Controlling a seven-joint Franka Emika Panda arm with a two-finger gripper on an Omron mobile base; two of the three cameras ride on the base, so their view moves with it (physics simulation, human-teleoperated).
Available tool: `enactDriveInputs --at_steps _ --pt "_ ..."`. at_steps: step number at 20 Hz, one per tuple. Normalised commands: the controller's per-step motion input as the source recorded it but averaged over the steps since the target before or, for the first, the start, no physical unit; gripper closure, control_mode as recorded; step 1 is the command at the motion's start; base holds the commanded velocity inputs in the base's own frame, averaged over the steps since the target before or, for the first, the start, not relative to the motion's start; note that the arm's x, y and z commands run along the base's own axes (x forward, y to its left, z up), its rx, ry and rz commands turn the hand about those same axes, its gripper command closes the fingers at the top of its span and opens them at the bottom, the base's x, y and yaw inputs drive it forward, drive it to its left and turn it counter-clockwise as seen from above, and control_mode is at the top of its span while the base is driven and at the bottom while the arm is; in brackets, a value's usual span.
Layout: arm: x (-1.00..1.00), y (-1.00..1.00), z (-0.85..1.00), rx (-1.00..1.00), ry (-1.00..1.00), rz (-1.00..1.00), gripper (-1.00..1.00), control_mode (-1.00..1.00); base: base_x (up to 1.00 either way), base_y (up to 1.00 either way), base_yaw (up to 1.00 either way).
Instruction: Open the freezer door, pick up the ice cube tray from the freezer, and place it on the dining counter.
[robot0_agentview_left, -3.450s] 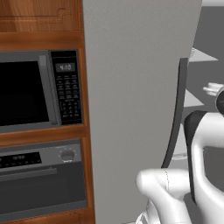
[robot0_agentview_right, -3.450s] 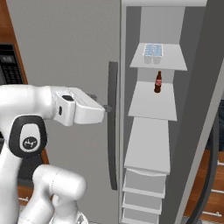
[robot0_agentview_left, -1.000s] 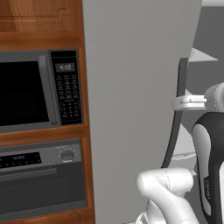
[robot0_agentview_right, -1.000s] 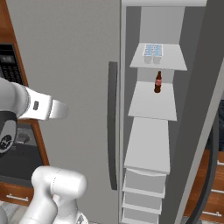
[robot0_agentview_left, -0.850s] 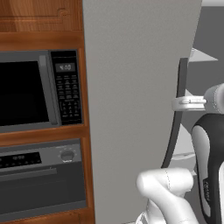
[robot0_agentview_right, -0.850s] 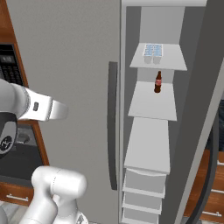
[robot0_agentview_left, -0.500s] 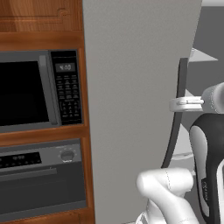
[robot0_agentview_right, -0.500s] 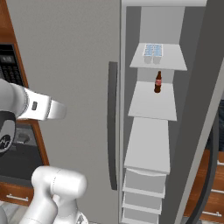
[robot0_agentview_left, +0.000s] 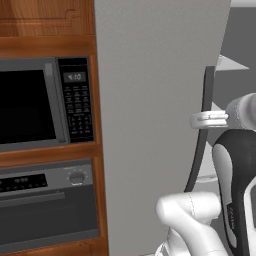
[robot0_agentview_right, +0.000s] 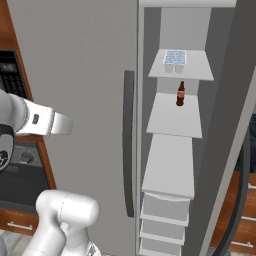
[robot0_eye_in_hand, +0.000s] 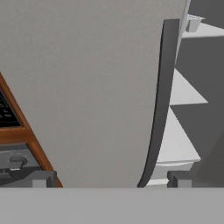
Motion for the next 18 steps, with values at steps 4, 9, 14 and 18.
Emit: enactDriveInputs --at_steps 4,9,14,18 --pt "0.00 0.01 0.00 0.00 0.03 0.02 -1.00 -1.00 0.00 0.00 0.00" --pt "0.00 0.02 0.00 0.00 0.02 0.01 -1.00 -1.00 0.00 0.00 0.00" --pt "0.00 0.00 0.00 0.00 0.00 0.00 -1.00 -1.00 0.00 0.00 0.00" --pt "0.00 0.00 0.00 0.00 0.00 0.00 -1.00 -1.00 0.00 0.00 0.00"
